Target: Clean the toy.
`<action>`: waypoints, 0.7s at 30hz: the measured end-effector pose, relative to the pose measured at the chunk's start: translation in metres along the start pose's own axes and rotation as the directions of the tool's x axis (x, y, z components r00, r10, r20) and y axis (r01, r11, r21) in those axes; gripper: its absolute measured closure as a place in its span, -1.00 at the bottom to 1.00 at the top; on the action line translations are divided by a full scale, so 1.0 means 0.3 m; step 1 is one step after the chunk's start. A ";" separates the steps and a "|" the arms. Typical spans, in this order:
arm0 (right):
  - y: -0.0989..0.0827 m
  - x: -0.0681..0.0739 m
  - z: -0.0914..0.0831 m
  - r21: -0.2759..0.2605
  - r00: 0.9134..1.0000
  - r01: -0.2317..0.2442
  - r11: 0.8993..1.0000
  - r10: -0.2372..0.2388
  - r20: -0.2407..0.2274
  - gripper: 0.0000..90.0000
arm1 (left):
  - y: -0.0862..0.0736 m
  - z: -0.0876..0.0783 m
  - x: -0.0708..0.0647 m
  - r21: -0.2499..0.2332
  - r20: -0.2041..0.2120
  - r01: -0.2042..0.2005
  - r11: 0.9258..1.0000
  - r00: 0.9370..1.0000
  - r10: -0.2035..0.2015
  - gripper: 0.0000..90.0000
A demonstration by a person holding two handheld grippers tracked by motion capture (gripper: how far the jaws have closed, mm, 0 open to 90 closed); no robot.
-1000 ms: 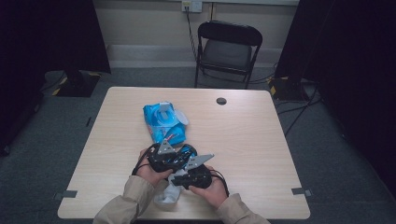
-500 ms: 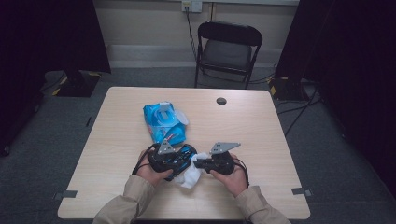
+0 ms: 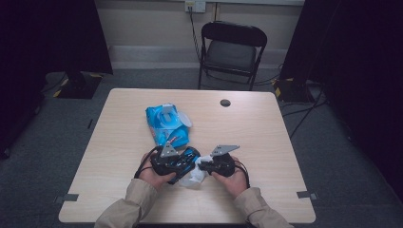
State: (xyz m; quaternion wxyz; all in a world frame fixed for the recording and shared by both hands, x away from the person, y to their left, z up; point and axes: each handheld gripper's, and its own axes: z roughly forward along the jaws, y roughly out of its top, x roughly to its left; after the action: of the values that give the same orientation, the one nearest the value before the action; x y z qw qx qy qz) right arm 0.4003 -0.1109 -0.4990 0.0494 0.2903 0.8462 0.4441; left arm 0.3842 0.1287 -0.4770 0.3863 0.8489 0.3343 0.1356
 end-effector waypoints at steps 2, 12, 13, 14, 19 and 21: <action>0.003 0.008 0.009 0.003 1.000 0.001 1.000 -0.001 -0.008 0.89 | 0.000 0.000 0.000 0.001 0.000 0.000 1.000 1.000 0.000 0.14; 0.009 0.078 0.047 0.012 0.997 0.021 1.000 -0.020 -0.074 0.89 | 0.001 0.001 0.000 -0.001 -0.001 -0.001 1.000 1.000 0.001 0.14; 0.011 0.091 0.054 0.013 0.996 0.033 0.999 -0.031 -0.083 0.89 | 0.001 0.000 0.000 -0.001 -0.001 -0.002 1.000 1.000 0.002 0.14; 0.013 0.104 0.059 0.016 0.995 0.039 0.999 -0.038 -0.090 0.89 | 0.000 0.000 0.000 0.002 0.000 0.000 1.000 1.000 0.000 0.14; 0.014 0.136 0.073 0.015 0.992 0.042 0.999 -0.040 -0.118 0.89 | -0.001 -0.002 0.000 0.003 0.003 0.004 1.000 1.000 -0.004 0.14; 0.011 0.144 0.077 0.012 0.991 0.040 0.999 -0.038 -0.129 0.89 | -0.001 -0.002 0.000 0.005 0.003 0.006 1.000 1.000 -0.006 0.14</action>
State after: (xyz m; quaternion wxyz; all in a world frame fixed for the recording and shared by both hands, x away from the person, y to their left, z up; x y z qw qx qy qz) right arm 0.3739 -0.0695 -0.5027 0.0010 0.2448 0.8564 0.4546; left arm 0.3837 0.1291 -0.4767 0.3852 0.8490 0.3365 0.1324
